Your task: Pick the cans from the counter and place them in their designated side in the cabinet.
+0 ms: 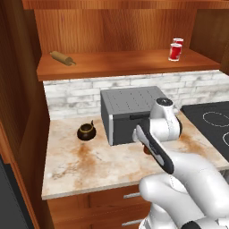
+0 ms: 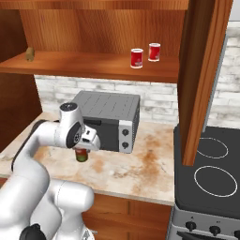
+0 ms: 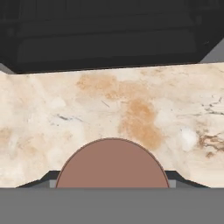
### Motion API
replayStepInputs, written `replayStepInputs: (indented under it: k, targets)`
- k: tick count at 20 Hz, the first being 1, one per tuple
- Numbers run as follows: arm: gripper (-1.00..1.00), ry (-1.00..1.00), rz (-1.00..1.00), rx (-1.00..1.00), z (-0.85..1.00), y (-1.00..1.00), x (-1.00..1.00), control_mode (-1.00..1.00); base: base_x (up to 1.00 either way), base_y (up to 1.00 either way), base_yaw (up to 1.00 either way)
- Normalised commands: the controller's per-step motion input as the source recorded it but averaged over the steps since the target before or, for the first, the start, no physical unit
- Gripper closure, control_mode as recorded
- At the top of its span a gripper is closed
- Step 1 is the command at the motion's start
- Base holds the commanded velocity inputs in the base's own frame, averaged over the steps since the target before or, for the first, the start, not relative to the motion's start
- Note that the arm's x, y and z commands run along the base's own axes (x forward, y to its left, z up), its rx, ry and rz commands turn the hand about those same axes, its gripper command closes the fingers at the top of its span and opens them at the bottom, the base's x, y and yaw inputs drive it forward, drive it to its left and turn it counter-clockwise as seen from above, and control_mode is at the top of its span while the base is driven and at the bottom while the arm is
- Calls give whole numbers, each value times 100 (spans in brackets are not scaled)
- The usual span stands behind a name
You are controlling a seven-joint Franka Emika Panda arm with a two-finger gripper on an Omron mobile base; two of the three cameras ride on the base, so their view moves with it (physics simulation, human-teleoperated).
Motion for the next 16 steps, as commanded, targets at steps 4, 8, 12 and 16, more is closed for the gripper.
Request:
replayStepInputs:
  k: [4,8,12,16]
  targets:
    - [100,-6,-2,1,52,-11,-38,-100,0,0,0]
    - [100,-9,-1,0,44,-12,-29,-100,0,0,0]
    - [100,-10,0,0,46,-15,-35,-100,0,0,0]
    - [100,-11,0,0,51,-10,-33,-100,0,0,0]
